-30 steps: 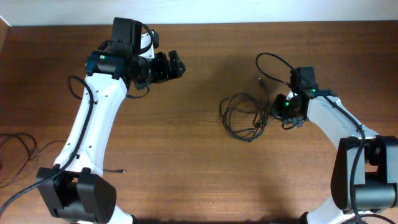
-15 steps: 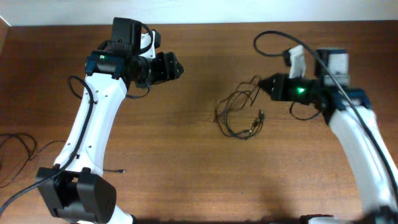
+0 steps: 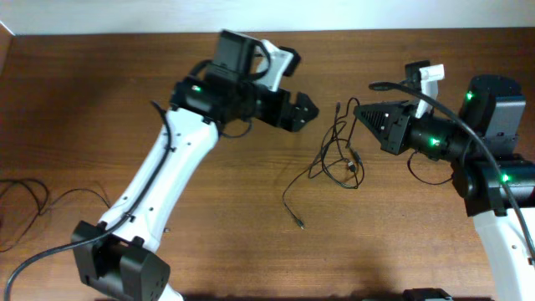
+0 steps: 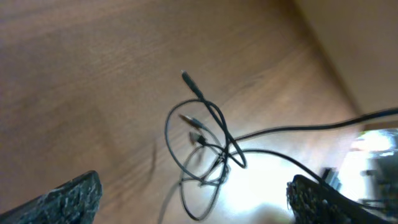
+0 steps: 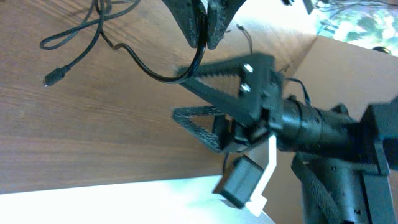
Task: Untangle cables
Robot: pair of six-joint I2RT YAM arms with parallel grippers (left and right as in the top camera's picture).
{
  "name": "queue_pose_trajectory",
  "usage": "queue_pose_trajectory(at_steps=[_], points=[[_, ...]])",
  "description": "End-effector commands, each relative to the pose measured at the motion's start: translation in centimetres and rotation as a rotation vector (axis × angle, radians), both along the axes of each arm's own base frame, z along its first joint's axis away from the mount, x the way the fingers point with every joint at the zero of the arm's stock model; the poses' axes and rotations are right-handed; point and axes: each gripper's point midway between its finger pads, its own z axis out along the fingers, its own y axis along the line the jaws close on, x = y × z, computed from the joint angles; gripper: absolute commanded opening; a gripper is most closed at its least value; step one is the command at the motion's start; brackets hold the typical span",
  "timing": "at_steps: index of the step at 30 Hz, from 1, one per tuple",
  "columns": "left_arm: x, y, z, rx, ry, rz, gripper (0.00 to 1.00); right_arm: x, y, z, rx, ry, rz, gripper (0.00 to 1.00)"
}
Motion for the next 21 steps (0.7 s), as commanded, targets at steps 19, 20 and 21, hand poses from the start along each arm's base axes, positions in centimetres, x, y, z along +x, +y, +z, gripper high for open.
queue_pose_trajectory(at_steps=[19, 20, 21], points=[[-1.2, -6.0, 0.2, -0.088, -0.153, -0.141, 0.88, -2.6, 0.9, 6.8, 0.314, 0.138, 0.11, 0.04], [-1.0, -6.1, 0.4, -0.094, -0.163, -0.141, 0.84, -2.6, 0.9, 6.8, 0.314, 0.138, 0.11, 0.04], [-0.9, -6.2, 0.6, -0.098, -0.172, -0.141, 0.67, -2.6, 0.9, 6.8, 0.318, 0.144, 0.112, 0.04]])
